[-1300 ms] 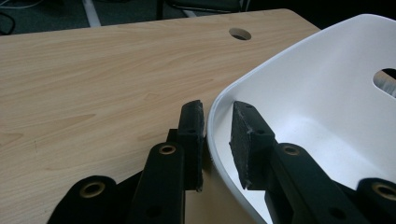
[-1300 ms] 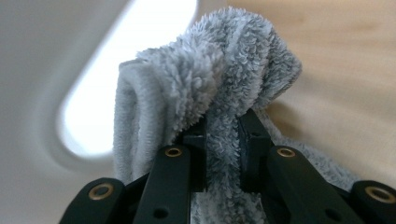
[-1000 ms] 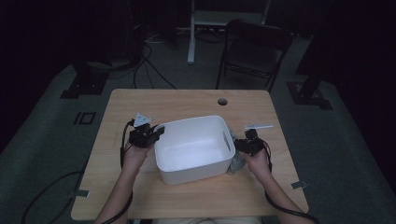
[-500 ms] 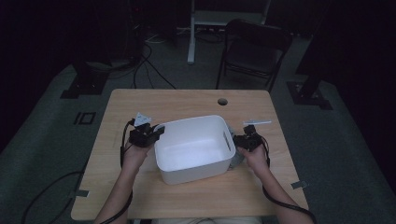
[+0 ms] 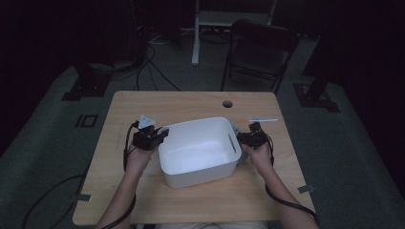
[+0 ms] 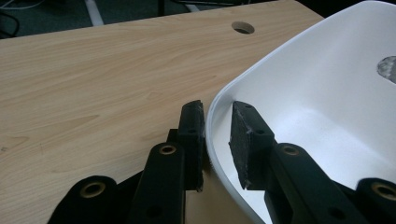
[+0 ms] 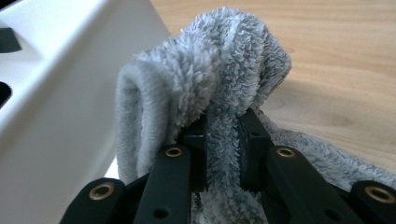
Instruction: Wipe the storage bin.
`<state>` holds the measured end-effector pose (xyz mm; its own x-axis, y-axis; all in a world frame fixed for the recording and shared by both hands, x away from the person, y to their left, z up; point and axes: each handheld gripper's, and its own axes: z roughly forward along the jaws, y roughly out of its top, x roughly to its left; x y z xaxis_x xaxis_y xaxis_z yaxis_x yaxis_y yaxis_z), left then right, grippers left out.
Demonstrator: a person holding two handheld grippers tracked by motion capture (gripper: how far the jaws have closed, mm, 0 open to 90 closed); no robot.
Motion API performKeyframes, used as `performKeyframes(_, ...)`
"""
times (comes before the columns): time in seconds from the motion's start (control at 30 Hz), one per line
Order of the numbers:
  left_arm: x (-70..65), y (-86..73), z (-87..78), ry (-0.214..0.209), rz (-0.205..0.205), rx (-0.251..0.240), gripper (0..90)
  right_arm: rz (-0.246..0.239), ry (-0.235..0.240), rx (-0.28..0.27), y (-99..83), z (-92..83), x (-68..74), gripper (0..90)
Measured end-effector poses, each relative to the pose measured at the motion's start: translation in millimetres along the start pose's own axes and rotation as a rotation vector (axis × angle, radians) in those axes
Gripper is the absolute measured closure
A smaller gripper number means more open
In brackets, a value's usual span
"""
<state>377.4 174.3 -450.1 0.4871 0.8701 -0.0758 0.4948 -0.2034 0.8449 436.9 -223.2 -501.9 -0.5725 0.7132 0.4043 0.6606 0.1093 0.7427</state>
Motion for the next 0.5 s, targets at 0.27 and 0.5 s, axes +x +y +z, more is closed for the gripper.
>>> performKeyframes(0.27,0.9,-0.3,-0.2,-0.007,0.002,-0.002,74.7,0.017,-0.014,0.054,-3.5,10.9,-7.3,77.2)
performKeyframes(0.5,1.8,-0.7,-0.2,-0.016,-0.007,-0.003,74.6,0.027,0.058,-0.100,25.4,-16.1,-1.0,76.7)
